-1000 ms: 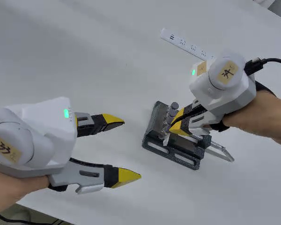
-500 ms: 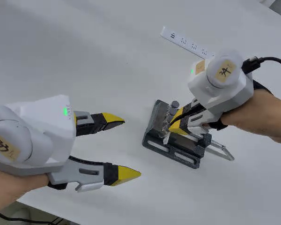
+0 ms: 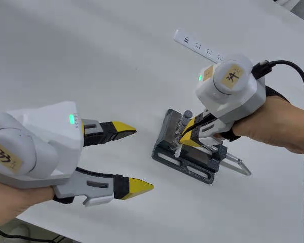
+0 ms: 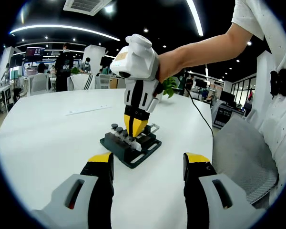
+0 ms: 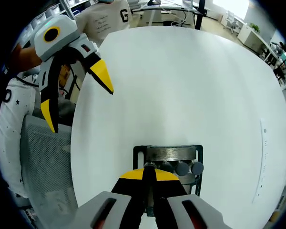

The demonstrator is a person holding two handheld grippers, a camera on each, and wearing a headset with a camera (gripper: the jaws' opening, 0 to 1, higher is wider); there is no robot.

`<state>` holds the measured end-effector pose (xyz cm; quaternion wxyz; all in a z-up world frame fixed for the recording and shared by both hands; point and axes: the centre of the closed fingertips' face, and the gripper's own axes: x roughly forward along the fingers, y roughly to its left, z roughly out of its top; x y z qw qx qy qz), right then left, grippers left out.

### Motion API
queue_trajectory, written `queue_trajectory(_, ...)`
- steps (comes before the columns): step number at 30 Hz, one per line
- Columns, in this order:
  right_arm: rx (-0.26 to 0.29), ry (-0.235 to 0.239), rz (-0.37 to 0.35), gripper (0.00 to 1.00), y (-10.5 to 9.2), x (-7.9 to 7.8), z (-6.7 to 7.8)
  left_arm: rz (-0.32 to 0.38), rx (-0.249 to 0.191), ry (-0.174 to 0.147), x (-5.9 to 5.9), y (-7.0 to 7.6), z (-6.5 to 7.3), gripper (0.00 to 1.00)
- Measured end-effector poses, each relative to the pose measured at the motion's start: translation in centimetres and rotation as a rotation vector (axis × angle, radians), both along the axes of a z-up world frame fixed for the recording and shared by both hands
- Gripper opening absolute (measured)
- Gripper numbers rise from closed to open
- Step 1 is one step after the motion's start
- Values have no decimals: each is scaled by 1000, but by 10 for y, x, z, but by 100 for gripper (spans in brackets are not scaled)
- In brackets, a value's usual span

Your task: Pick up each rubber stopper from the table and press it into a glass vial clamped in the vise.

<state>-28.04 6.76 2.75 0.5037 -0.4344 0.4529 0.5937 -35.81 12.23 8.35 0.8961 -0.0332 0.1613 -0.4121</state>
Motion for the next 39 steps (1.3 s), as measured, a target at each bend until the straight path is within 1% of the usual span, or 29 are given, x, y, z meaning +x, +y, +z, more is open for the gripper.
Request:
queue_trajectory(2,-15,-4,22,0,-1,-1,0,2,-2,1,1,0,0,57)
queue_trajectory(4,-30,1,8,0,-1,0,-1,1,0,0,2,0,0,57)
queue_trajectory(8,-44,5,6,0,-2,0,-1,3,-4,-3,3,0,1,57)
queue_trajectory(10,-54,1,10,0,-2,-1,-1,2,-3,-2,2,0,0,57)
queue_trajectory(11,-58,-3,24,0,-3,-2,-1,3,-3,-1,2,0,0,57)
queue_trajectory(16,-60,-5,25,0,-3,0,-2,3,-4,0,2,0,0,56)
queue_trajectory(18,-73,-17,46,0,-2,-2,-3,4,-4,0,3,0,-1,56)
queue_trajectory(20,-84,-11,31,0,-1,0,-4,7,-5,1,4,1,-1,56)
queue_trajectory(23,-91,-4,32,0,-1,1,-5,7,-8,-4,6,0,2,56)
queue_trajectory(26,-107,-12,46,0,-1,1,-6,5,-7,-7,6,0,2,55)
queue_trajectory(28,-118,-14,38,0,-1,-1,-5,7,-5,-7,6,1,2,55)
queue_trajectory(32,-112,-12,26,0,-1,-2,-5,6,-4,-13,7,0,5,55)
queue_trajectory(35,-133,-16,31,0,1,-2,-6,4,-6,-17,8,-1,8,55)
queue_trajectory(36,-142,-17,42,0,1,-1,-6,2,-4,-22,9,-1,9,55)
queue_trajectory(37,-147,-13,31,0,2,1,-7,-2,-1,-26,9,-3,12,55)
queue_trajectory(39,-136,1,24,0,0,1,-5,-13,7,-38,8,-4,18,55)
